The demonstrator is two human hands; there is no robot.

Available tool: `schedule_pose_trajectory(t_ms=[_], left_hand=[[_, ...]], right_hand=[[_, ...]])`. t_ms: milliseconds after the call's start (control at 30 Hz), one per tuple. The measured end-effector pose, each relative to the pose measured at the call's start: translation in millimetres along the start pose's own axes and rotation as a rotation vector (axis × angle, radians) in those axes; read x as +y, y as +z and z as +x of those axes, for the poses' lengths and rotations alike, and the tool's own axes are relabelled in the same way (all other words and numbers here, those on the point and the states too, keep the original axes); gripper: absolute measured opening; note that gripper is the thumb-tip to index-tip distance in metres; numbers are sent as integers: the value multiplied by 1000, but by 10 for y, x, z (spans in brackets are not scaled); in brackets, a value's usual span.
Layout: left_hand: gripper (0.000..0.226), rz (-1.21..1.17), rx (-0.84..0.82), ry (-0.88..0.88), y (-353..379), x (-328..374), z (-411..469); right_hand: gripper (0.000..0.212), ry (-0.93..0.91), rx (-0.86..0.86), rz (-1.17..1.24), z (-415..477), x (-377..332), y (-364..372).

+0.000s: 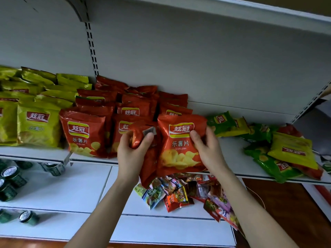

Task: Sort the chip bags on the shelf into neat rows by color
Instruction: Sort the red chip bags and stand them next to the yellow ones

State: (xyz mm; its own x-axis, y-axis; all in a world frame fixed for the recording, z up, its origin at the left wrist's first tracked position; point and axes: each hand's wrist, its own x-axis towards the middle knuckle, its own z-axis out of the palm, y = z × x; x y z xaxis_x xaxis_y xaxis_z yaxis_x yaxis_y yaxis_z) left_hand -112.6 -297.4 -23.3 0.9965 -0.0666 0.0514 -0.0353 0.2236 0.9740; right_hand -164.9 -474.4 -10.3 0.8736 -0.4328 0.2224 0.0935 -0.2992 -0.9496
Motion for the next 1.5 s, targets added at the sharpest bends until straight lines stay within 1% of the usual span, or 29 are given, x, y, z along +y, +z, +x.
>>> schedule_pose_trajectory(t_ms=[67,133,200,333,400,500,567,667,800,900,1033,1100,1167,1233,1300,1367,1433,1467,1500], left_hand=[[34,16,-64,-25,42,-11,-33],[35,4,-91,-53,63,-29,-55],[35,23,-66,-34,50,-57,-39],[33,84,-42,-11,20,-101,-14],[31,86,-6,-3,-38,-120,-5],[30,68,32,-8,-176,-133,-3],[30,62,34,-19,-252,-156,-22],[29,78,41,-41,-311,-208,-74],[29,112,39,-53,-356,-241,-115],[29,102,37,-68,-387,-218,-112],[21,28,24,-120,-418,-180,-103],[14,-33,29,-166,-406,-156,-99],[13,-113,24,-214,-376,-129,-85],[17,-184,-1,-237,-339,-84,-62],[19,-198,-7,-237,-302,-70,-40],[26,-173,-5,-216,-246,-89,-18],[53,-160,-55,-204,-158,-112,-22],[63,-172,-112,-215,-104,-123,-38],[64,-191,-186,-237,-45,-126,-63]], right_hand=[[23,-45,-25,-32,-4,-8,25],[26,-86,-5,-23,-7,-5,46],[31,-109,11,-17,-19,23,58],[35,-92,1,-45,-32,147,93],[41,-92,82,-65,36,226,60],[47,-60,300,-119,242,391,-65],[48,-46,355,-165,382,511,-97],[51,-53,313,-221,562,647,34],[44,-116,251,-248,727,732,325],[43,-96,261,-336,787,795,443],[46,-80,271,-413,826,840,433],[52,-27,259,-431,834,838,385],[57,2,274,-463,812,795,308],[50,-38,296,-411,731,685,225],[35,-107,265,-291,547,503,182],[19,-202,180,-201,265,326,195],[9,-245,49,-137,-47,164,275],[10,-226,-27,-115,-175,94,337],[14,-183,-101,-96,-274,53,401]])
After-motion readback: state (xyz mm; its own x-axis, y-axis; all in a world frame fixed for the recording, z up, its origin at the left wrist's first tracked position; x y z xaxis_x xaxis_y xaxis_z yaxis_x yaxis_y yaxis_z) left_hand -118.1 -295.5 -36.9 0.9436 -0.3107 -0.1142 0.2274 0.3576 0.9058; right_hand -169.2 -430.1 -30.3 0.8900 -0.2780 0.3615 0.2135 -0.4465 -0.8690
